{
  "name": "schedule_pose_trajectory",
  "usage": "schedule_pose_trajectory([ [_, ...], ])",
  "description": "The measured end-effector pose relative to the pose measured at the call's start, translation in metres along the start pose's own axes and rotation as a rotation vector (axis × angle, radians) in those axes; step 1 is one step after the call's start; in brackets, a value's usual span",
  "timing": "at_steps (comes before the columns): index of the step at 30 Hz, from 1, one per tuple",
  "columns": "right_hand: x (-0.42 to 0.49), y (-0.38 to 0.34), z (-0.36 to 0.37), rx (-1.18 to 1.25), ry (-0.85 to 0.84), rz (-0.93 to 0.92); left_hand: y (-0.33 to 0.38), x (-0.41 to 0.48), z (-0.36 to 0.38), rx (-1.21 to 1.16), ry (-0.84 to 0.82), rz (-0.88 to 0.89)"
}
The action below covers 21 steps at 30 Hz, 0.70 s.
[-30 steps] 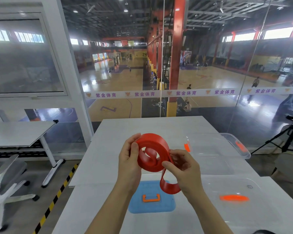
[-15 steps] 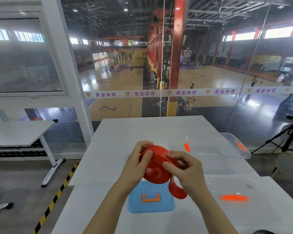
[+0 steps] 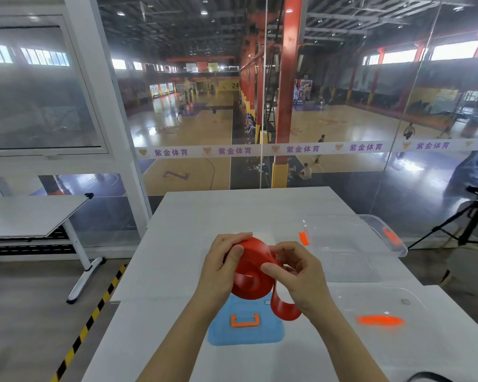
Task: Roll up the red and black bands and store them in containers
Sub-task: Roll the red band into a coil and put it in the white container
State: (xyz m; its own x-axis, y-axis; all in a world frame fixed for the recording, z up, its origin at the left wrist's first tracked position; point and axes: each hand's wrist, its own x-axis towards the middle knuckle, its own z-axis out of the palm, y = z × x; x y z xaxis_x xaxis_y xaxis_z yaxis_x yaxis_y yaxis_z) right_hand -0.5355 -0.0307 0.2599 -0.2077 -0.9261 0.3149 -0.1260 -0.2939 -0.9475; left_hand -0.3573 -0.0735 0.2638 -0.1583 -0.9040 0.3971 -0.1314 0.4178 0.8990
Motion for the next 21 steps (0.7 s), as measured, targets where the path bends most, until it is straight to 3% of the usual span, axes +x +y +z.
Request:
schedule_pose_trajectory([
  [10,0.007,0.009,-0.012,0.051,0.093,0.029,0.021,0.01,0.03,-0.3,0.339,-0.206],
  [21,0.015,0.017,-0.042,0.061,0.102,0.045,0.022,0.013,0.065,-0.294,0.384,-0.212],
])
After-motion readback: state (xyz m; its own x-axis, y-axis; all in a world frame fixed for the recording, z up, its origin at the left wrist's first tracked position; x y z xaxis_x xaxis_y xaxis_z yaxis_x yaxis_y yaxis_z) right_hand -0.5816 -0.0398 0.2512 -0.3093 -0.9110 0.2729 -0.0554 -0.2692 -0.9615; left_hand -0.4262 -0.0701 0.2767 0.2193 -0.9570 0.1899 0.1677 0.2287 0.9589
